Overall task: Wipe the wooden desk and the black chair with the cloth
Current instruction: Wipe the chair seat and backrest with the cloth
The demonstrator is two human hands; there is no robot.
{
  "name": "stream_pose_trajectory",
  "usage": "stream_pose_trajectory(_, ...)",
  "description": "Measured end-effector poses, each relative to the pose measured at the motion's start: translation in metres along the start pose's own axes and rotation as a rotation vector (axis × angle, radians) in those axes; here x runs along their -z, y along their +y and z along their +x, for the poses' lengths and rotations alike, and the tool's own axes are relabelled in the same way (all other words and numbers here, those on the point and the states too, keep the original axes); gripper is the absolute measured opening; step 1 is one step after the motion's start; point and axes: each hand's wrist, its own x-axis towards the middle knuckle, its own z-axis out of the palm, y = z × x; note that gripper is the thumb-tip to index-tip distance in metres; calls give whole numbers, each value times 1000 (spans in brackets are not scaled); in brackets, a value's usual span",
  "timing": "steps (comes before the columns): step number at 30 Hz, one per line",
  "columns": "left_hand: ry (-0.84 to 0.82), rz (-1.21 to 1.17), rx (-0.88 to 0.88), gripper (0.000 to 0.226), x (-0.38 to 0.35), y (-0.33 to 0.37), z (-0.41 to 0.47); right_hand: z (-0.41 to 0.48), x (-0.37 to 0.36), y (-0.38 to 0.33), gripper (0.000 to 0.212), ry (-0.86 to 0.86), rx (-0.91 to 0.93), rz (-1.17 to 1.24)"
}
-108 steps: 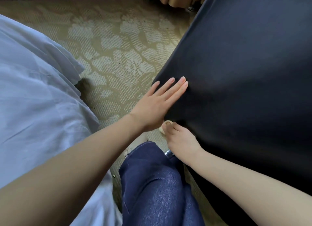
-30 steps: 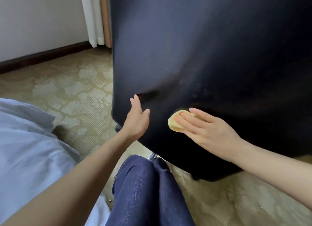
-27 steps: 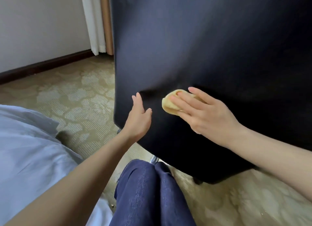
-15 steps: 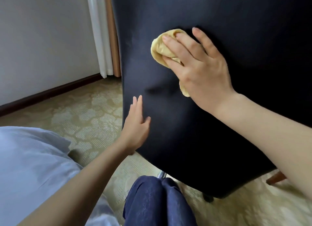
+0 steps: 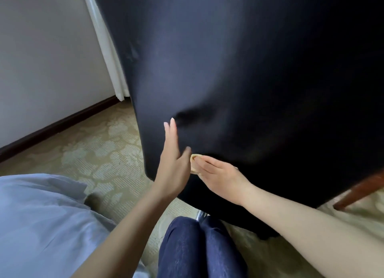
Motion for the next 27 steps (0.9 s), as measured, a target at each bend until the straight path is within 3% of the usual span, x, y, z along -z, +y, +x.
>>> stream_pose_trajectory(3,-65,-20,24,71,-19,2,-2,-51,-16,-15,38,-177,-56,202)
stream_pose_trajectory(6,-91,-15,37,74,-31,5,1,-102,-34,-20,33,-203,212,-30)
stream_pose_trajectory(9,-99,36,51,76,-31,6,4,-134,-29,3,32,-191,297,-81)
stream_pose_trajectory(11,-100,72,65,76,-30,6,4,-142,-19,22,31,-167,272,-15)
stream_pose_trajectory(16,-74,158,122,75,-30,11,5,-163,14,67,23,92,109,53)
stream_pose_trajectory(22,2,147,210,70,-30,36,2,-179,73,130,31,191,-72,-88)
stream_pose_trajectory(24,32,139,119,73,-35,48,-5,-180,92,149,33,240,-139,-125)
stream_pose_trajectory(27,51,178,-189,84,-49,65,-20,-181,116,172,35,360,-233,-201)
